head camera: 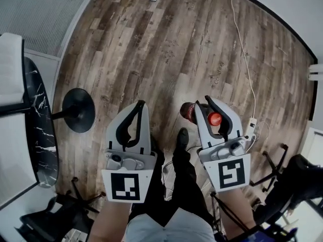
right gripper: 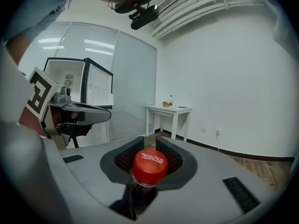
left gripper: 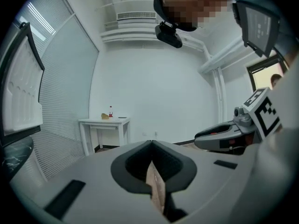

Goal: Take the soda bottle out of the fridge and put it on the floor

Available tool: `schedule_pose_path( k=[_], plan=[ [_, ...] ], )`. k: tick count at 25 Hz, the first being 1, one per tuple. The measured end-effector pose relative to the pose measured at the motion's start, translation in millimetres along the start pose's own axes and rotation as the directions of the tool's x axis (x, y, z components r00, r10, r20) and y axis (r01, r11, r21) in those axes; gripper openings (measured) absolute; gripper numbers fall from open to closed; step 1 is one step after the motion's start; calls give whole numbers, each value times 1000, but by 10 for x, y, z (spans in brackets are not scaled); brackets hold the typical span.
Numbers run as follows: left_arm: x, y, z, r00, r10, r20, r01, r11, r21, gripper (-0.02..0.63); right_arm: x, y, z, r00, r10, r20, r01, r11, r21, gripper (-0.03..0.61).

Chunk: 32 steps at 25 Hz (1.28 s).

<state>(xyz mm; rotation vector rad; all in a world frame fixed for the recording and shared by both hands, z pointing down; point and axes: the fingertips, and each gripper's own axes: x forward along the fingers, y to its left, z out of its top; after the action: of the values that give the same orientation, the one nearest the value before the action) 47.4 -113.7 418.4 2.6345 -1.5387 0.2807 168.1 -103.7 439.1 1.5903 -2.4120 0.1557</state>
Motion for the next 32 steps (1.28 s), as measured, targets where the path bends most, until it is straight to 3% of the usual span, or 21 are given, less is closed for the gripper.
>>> schedule_pose_path(
  k=[17,25,32],
  plan=[
    [377,-69,-1690,995,-67,-70,66,998,-12,12,357,92,-1842,996,-37,-86,38,999,18,89],
    [444,-141,-2327,989,-109,-103,111,994,16,12,440,136,-2581,990,-58,-130,64,997,41,89],
    [501,-97,-2814,987,-106,-120,104,994,-24,12,488,221,-3144,983,-45,-178,55,997,49,89]
  ],
)
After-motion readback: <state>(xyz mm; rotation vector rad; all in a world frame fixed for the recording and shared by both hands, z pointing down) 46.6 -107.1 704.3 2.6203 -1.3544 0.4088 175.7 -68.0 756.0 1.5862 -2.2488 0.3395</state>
